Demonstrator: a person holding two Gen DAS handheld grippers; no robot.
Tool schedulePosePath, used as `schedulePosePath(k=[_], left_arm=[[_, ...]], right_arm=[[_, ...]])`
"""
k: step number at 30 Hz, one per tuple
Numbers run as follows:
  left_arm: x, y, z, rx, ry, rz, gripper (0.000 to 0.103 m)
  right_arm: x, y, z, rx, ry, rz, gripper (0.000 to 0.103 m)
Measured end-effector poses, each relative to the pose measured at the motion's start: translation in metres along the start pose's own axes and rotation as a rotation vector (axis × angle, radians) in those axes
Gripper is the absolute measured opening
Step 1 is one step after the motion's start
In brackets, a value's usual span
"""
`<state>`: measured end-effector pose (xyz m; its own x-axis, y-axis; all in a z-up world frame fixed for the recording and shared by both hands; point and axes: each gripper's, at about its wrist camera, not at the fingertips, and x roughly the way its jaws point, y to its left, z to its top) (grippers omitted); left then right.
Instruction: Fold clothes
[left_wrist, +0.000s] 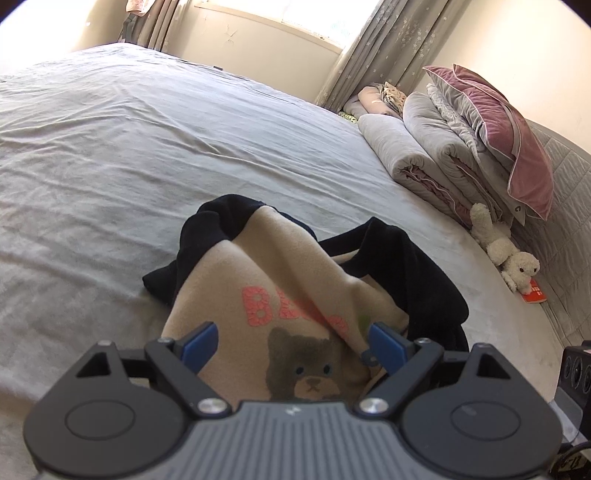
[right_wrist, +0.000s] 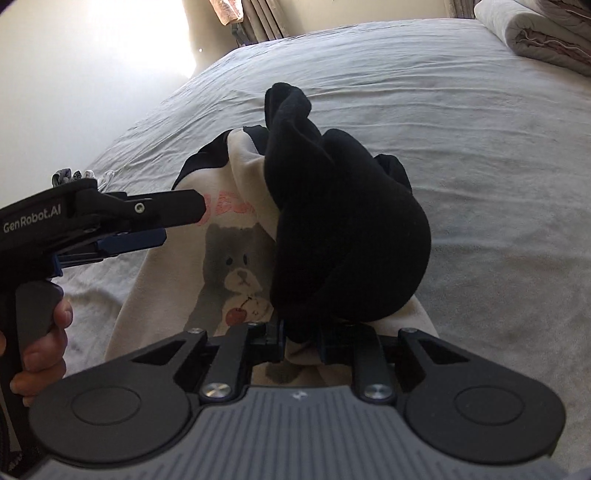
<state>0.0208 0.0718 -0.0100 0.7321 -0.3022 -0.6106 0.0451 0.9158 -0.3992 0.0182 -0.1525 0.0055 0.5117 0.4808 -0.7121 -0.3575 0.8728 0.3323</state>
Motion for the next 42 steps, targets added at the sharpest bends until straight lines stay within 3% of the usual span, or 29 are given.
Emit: schedulePosePath(k=[6,8,10,12,22,30,38,42], left_arm=[[0.009,-0.003,-0.003,0.028,0.016,0.033,0.089],[0.012,-0.005,-0.006,0.05,0.031,0.059,0.089],[0.017,-0.006,-0.007,0.069,0.056,0.092,0.089],[0.021,-0.006,-0.009,0.084,0.077,0.109,0.089],[0.027,-0.012,-0.015,0.16,0.111,0.153,0.09],[0.02,-0.012,-0.008,0.145,0.091,0.133,0.09],[-0.002,0.012,0.012,0.039,-0.022,0.144,0.09],[-0.004,0.023,0.015,-0.006,-0.026,0.14,0.089]], right_arm=[[-0.005,0.007,-0.001,-0.036,-0.001,-0.011,0.025],[-0.008,0.006,0.001,-0.028,0.0,0.005,0.031],[-0.011,0.003,0.003,0.008,-0.002,0.046,0.046],[-0.014,0.001,0.005,0.037,-0.006,0.074,0.051],[-0.04,-0.013,0.016,0.139,-0.081,0.15,0.052],[-0.06,-0.042,0.023,0.266,-0.176,0.126,0.054],[-0.073,-0.082,0.032,0.42,-0.276,0.081,0.054],[-0.066,-0.111,0.032,0.525,-0.319,-0.025,0.054]])
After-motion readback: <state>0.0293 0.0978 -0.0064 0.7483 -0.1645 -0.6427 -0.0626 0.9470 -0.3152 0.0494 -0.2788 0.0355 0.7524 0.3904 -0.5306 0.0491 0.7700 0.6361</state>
